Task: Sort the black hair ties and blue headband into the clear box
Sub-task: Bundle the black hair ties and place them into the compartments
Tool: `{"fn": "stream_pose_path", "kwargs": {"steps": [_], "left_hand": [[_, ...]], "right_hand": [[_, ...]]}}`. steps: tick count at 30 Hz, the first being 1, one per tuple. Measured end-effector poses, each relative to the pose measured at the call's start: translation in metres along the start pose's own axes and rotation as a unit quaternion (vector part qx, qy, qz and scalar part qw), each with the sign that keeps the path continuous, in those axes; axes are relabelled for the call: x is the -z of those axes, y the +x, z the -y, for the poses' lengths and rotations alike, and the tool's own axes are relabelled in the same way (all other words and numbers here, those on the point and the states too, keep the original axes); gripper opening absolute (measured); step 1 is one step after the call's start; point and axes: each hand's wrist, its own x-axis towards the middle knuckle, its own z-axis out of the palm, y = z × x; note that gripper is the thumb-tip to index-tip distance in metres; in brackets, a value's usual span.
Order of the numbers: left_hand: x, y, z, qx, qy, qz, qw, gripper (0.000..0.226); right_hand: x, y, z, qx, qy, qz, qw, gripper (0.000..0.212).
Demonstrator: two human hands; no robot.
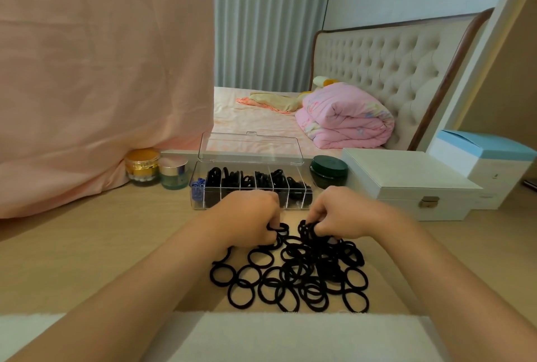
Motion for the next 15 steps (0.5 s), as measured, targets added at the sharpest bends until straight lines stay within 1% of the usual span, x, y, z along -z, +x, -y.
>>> {"fn": "stream_pose_path", "kwargs": {"steps": [2, 4, 7, 9, 13, 15], "left_hand": [[0.005, -0.001, 0.004, 0.014, -0.054, -0.008, 0.998, 0.018], [0.011, -0.002, 0.006, 0.038, -0.137, -0.028, 0.989, 0.018], [0.017, -0.003, 0.008, 0.07, -0.268, -0.038, 0.96, 0.032], [0.02, -0.006, 0.007, 0.081, -0.309, -0.026, 0.947, 0.032], [0.019, -0.004, 0.007, 0.113, -0.369, -0.028, 0.922, 0.025], [0.015, -0.002, 0.01, 0.142, -0.406, -0.05, 0.902, 0.025]], "right_hand": [[-0.005, 0.001, 0.003, -0.005, -0.038, -0.016, 0.999, 0.02], [-0.006, 0.0, 0.006, -0.008, -0.043, -0.024, 0.999, 0.017], [-0.006, -0.003, 0.008, -0.006, -0.064, -0.001, 0.998, 0.012], [-0.005, -0.004, 0.009, 0.002, -0.065, 0.006, 0.998, 0.01], [0.014, -0.012, 0.008, 0.031, 0.037, -0.035, 0.998, 0.005], [0.026, -0.018, 0.009, 0.058, 0.144, -0.052, 0.986, 0.009]]}}
